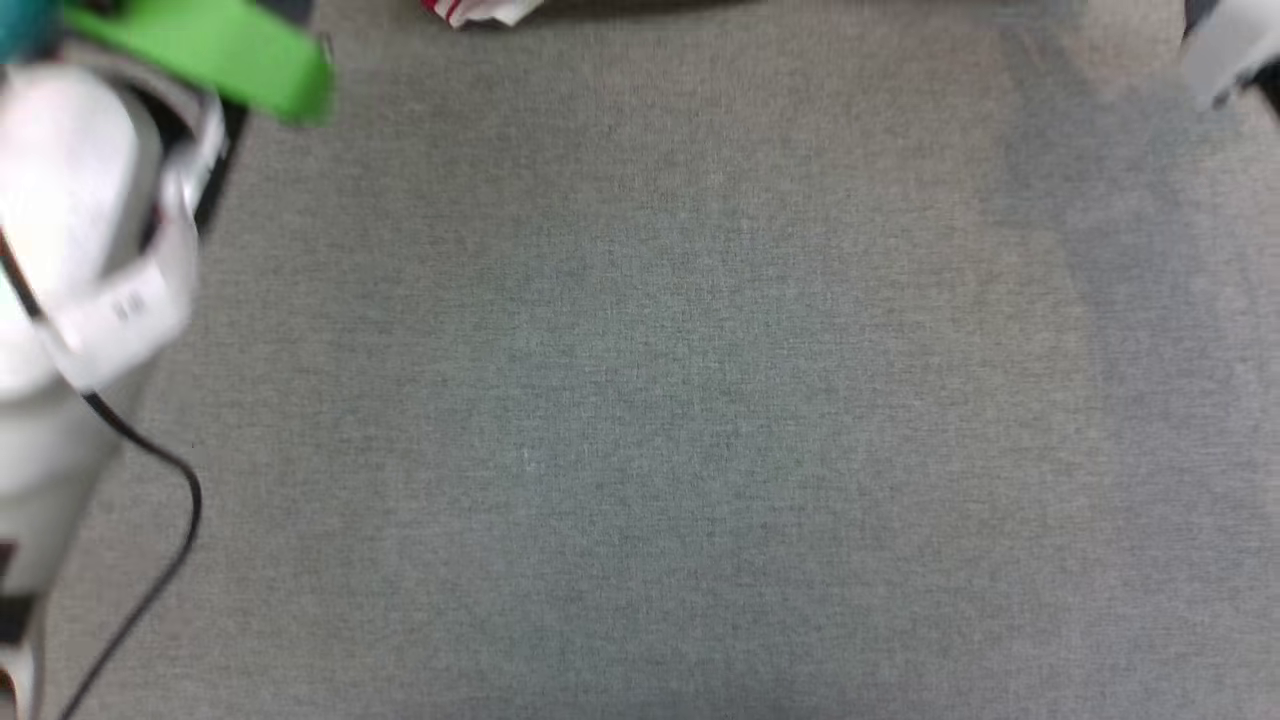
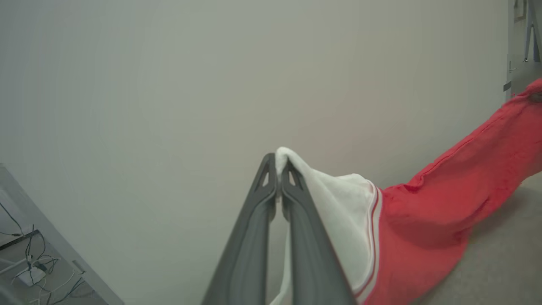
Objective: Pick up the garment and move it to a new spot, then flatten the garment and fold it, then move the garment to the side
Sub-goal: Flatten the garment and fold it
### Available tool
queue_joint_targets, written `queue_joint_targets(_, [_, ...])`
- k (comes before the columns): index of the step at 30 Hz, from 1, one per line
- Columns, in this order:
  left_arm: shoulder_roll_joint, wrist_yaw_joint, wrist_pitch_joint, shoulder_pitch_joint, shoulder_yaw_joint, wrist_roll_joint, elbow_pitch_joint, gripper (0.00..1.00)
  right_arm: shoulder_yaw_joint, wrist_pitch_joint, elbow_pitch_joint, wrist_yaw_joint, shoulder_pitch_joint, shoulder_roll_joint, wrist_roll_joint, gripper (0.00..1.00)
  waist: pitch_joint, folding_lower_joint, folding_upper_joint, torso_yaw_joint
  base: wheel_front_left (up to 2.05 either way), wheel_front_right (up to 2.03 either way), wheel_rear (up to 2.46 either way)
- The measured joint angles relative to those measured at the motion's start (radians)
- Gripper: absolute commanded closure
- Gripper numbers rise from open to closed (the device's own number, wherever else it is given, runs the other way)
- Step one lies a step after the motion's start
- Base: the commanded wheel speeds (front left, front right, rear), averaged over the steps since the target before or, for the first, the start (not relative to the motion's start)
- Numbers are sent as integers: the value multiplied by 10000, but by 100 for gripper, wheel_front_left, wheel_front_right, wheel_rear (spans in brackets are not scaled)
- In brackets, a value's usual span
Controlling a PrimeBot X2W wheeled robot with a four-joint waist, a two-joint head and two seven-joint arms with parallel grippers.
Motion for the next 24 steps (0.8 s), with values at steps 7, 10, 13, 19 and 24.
queue_joint_targets(7, [-19,646,-88,3425,253,-834,-767,100,-151,-58,-880,0,2867,-581,708,100,-1076,0,0,132,0,0,0])
queue_joint_targets(10, [-107,683,-88,4840,412,-953,-1057,100,-257,-58,-1179,0,4132,-736,819,100,-1537,0,0,205,0,0,0])
queue_joint_targets(13, [-167,788,-88,6286,648,-1003,-1292,100,-439,-54,-1476,0,5213,-938,943,100,-1984,-1,0,269,0,0,0])
queue_joint_targets(19, [-230,817,-88,9054,932,-1085,-1546,100,-811,180,-2063,0,7342,-1198,1053,100,-2846,-1,0,343,0,0,0])
queue_joint_targets(24, [-416,709,-88,10521,846,-1151,-1465,100,-1473,405,-2533,0,9225,-1241,1085,100,-3514,-1,0,409,0,0,0])
